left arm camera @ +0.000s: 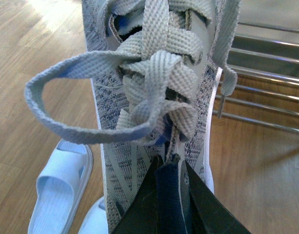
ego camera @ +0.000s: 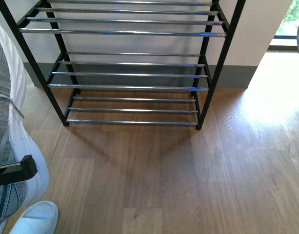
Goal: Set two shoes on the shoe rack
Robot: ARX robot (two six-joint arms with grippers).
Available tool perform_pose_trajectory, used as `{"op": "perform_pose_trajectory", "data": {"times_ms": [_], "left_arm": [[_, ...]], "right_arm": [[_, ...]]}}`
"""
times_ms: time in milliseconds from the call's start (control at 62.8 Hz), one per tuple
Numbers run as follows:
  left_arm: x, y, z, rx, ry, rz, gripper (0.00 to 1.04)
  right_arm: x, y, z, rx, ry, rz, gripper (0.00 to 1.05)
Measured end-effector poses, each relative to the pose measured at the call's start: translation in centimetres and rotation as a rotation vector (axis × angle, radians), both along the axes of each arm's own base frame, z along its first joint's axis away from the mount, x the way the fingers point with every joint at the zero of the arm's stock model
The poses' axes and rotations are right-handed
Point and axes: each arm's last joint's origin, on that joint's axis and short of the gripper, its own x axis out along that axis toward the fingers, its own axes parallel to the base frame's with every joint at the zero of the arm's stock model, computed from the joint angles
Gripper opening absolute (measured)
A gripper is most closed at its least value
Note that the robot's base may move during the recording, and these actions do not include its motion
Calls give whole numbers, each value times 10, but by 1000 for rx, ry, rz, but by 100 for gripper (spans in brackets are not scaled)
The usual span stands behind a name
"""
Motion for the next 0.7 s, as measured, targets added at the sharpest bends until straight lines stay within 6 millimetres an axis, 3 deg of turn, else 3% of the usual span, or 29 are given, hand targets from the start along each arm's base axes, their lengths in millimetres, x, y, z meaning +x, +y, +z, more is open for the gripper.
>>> {"op": "perform_pose_trajectory", "data": {"times_ms": [701], "left_arm": [[0, 1, 0, 4, -2, 12, 3]], "right_arm": [[0, 1, 0, 6, -4, 16, 1]]}}
